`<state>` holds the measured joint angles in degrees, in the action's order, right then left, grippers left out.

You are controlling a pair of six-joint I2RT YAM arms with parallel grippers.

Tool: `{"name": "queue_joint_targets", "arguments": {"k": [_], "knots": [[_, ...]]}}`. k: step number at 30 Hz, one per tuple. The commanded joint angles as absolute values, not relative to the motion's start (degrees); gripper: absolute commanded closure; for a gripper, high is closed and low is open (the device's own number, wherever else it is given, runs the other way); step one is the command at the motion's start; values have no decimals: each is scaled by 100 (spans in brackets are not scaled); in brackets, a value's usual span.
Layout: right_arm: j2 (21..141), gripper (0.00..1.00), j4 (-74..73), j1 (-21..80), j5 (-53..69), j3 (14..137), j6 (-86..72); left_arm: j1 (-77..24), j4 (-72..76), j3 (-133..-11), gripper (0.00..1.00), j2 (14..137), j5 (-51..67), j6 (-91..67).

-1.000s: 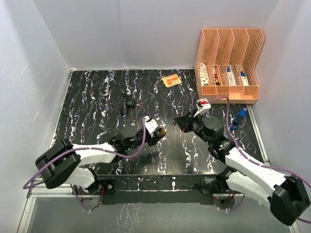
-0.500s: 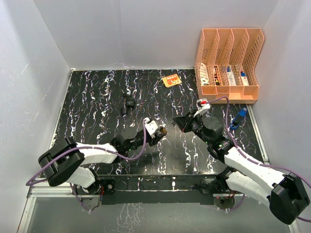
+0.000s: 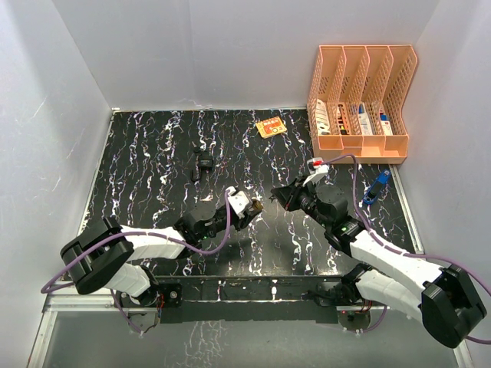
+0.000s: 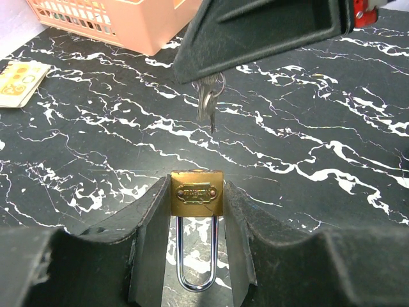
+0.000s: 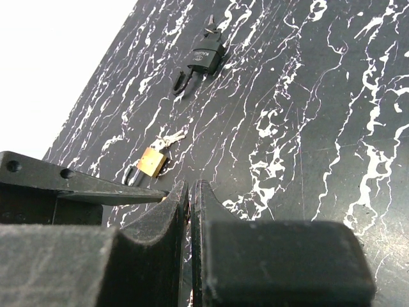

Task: Unlock with the key

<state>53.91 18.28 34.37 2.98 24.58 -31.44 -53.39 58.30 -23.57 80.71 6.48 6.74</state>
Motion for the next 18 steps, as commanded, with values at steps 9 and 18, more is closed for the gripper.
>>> {"name": "queue_joint_targets", "arguments": {"k": [9,18], "knots": [[5439,100,2206,3417,225,2549,-3191,-5364,6454,-2508,100,8174,614,759],[5466,100,2282,3419,180,2540,-3151,-5367,6650,-2521,100,8346,633,808]]}}
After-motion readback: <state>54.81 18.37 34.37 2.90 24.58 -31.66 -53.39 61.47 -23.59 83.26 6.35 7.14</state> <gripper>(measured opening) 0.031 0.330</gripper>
